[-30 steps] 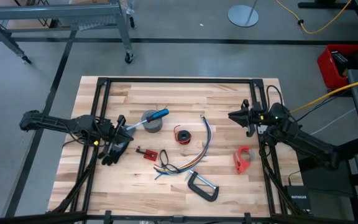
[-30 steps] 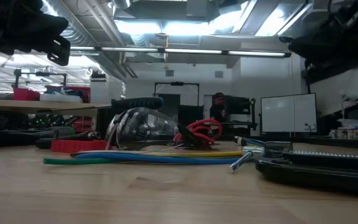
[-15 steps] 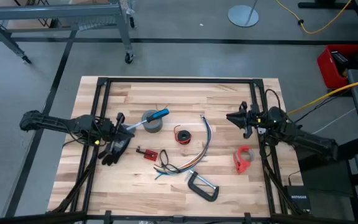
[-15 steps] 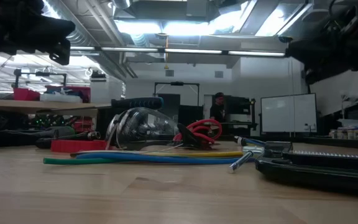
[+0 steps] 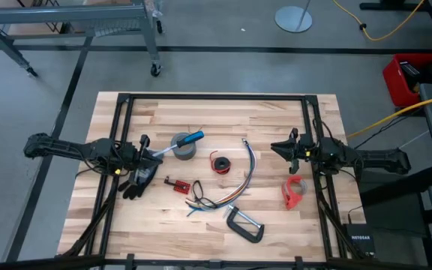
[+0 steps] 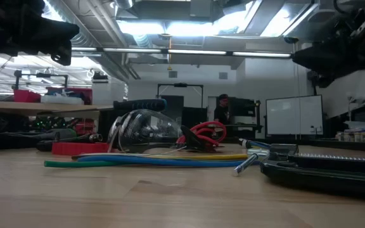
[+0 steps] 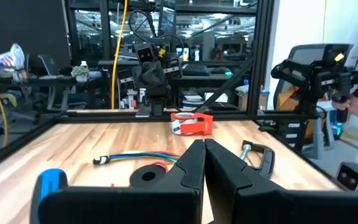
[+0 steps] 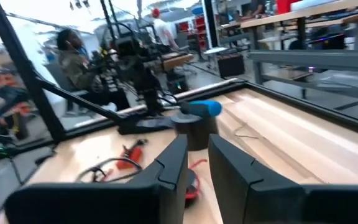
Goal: Coil cords
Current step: Return to Home Position
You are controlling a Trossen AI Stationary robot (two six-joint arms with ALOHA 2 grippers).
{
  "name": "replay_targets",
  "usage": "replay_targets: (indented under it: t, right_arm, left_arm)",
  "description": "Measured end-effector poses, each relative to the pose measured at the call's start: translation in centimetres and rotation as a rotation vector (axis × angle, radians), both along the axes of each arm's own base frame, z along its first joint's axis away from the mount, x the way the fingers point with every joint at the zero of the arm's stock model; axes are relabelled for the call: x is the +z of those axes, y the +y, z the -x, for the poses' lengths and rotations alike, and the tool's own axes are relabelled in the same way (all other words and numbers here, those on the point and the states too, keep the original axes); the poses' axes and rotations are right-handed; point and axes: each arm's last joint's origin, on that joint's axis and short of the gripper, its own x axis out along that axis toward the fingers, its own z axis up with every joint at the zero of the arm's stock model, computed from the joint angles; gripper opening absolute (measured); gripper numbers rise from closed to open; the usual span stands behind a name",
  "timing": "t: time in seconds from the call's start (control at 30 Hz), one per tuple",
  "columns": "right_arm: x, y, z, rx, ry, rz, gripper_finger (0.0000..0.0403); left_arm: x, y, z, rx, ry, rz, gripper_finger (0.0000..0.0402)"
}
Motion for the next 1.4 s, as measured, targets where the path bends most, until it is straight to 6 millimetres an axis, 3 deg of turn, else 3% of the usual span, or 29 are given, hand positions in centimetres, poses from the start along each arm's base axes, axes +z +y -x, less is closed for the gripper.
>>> replay_targets:
  t: [0.13,0.73,1.4]
  right_arm:
    - [-0.4,0.2,0.0,-0.033,0.050,0.034,0.0069]
    - [-1.1,0.2,-0.1,-0.037,0.123,0.044,0.0069]
    - [-1.1,0.2,-0.2,-0.015,0.124,0.044,0.0069]
  left_arm:
    - [-0.2,0.0,0.0,0.003,0.022,-0.015,0.0004]
    - [-2.5,0.0,0.1,0.017,0.288,0.282,0.0004]
    - [-2.6,0.0,0.1,0.015,0.290,0.244,0.0004]
